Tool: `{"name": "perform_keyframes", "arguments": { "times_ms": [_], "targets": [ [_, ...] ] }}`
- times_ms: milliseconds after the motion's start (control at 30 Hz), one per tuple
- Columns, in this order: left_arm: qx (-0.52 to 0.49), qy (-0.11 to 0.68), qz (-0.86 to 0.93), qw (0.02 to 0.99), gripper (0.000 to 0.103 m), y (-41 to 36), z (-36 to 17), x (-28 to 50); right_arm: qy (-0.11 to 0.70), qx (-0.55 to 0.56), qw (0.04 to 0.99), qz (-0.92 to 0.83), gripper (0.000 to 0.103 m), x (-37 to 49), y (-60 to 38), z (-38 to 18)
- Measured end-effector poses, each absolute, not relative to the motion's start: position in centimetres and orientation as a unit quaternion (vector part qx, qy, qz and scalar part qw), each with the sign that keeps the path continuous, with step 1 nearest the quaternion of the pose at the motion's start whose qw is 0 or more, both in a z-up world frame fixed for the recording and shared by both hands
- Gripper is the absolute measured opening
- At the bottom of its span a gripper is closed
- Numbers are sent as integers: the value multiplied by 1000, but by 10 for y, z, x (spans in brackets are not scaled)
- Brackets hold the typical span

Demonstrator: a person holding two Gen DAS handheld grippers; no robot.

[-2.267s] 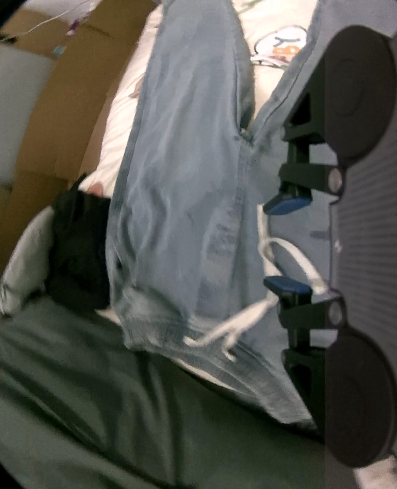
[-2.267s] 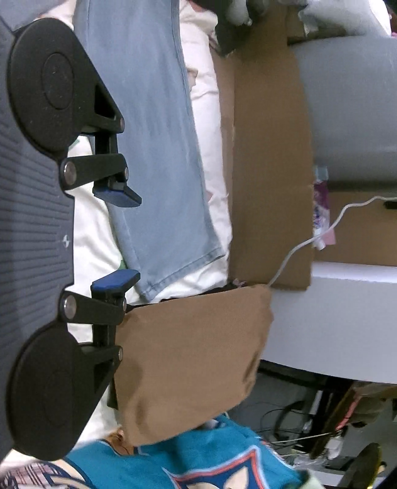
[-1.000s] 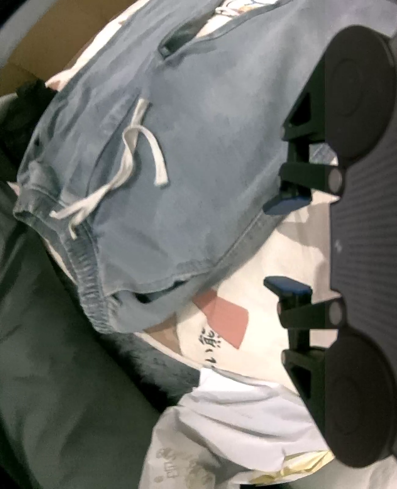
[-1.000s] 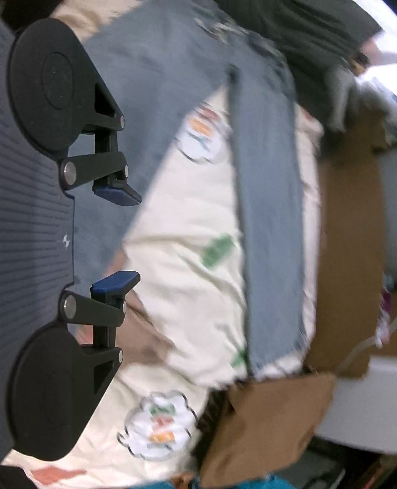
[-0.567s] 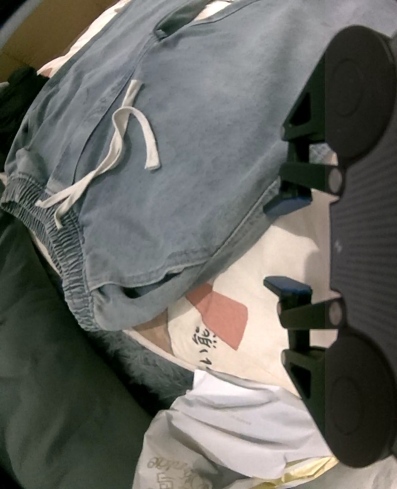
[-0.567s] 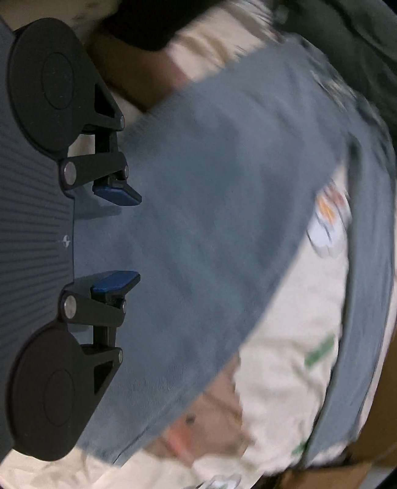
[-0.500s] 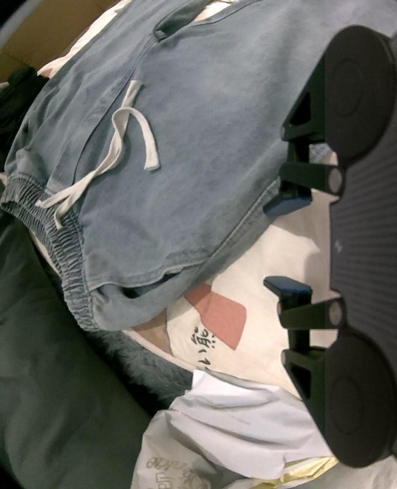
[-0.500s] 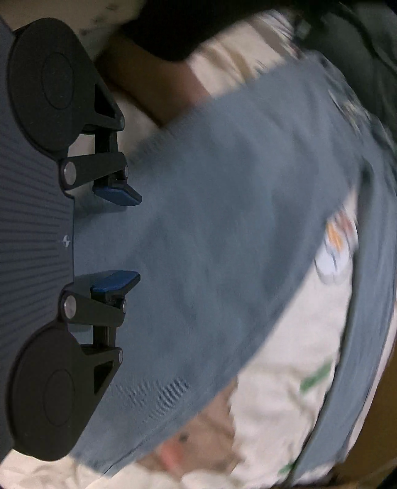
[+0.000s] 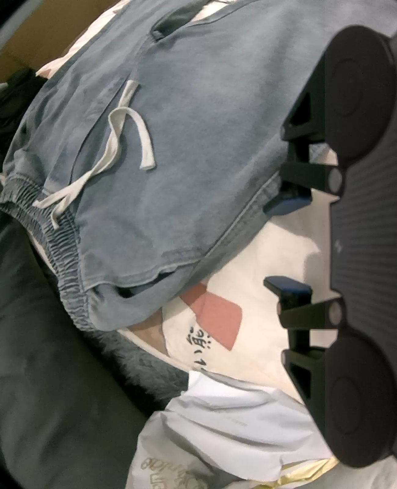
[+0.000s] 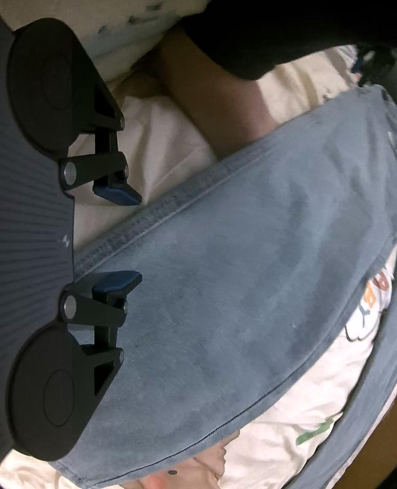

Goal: Fold clothes
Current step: 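Grasp the side seam of the jeans leg with the right tool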

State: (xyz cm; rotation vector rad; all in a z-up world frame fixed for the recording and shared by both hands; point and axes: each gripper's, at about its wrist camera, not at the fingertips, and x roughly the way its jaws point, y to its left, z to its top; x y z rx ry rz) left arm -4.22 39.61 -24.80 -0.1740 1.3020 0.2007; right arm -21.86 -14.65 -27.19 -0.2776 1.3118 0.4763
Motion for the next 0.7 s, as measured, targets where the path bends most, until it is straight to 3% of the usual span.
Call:
{"name": "perform_keyframes", "arguments": {
  "times_ms": [133,167,233,467,700],
  "targets": [
    [-79,607,92,786,47,395,-250,-42,605,-148,752,218,48,-221,-146,-277],
    [-77,607,92,786,47,394,-250,-42,605,-144,753,215,36,-220,-149,-276],
    [-79,605,93,787,47,395,-248,-41,607,-134,756,206,30,-216,-155,-272],
    [-100,590,98,795,47,401,-238,-39,581,-147,776,199,29,-219,-161,-248],
    [-128,583,109,795,47,409,-237,-42,586,-144,774,195,31,-212,-151,-264]
  ]
}}
